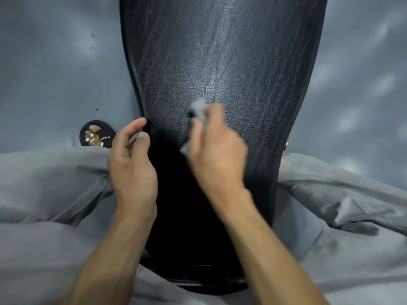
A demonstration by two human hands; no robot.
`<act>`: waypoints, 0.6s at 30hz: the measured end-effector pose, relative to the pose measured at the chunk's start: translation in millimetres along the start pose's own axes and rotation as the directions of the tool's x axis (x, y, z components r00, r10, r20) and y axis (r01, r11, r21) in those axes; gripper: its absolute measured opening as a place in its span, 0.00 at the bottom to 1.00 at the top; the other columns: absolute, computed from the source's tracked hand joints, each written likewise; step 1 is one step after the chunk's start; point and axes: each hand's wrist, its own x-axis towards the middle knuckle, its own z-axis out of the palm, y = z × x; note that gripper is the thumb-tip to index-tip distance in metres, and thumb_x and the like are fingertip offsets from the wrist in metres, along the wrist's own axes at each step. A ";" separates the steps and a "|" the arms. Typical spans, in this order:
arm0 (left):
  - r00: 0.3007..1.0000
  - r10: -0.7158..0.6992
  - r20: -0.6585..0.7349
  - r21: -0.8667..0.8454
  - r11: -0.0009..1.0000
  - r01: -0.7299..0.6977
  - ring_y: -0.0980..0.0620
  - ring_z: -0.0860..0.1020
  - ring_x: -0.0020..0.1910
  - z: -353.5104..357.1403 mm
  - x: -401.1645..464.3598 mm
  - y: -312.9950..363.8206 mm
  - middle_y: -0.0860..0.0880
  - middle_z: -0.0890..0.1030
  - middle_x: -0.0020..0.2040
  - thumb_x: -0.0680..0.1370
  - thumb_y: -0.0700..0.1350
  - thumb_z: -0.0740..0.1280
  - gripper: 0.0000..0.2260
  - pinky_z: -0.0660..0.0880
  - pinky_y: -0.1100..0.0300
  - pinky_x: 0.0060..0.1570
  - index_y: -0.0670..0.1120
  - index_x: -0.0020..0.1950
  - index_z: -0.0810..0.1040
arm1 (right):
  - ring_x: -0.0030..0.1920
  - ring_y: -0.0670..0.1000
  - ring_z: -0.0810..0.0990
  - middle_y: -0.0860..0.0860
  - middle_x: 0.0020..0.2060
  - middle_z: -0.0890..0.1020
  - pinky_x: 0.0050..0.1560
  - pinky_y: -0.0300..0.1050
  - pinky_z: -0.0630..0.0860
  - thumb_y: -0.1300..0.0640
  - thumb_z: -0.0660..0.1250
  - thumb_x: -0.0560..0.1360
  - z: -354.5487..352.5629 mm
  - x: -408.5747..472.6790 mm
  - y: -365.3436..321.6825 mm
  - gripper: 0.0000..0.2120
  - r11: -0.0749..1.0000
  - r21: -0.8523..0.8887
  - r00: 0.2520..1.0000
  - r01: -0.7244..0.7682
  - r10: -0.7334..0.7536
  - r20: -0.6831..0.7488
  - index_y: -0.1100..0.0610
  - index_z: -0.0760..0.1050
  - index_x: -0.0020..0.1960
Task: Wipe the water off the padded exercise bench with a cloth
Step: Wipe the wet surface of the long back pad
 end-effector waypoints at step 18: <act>0.811 0.434 0.391 0.227 0.809 -0.543 0.53 0.79 0.54 2.0 -22.5 21.5 0.51 0.80 0.54 0.81 0.42 0.69 0.06 0.74 0.59 0.58 0.48 0.58 0.82 | 0.34 0.54 0.81 0.53 0.35 0.83 0.36 0.54 0.77 0.46 0.67 0.80 -64.1 -12.4 72.4 0.09 0.872 0.435 0.949 -0.226 0.297 -0.103 0.51 0.74 0.51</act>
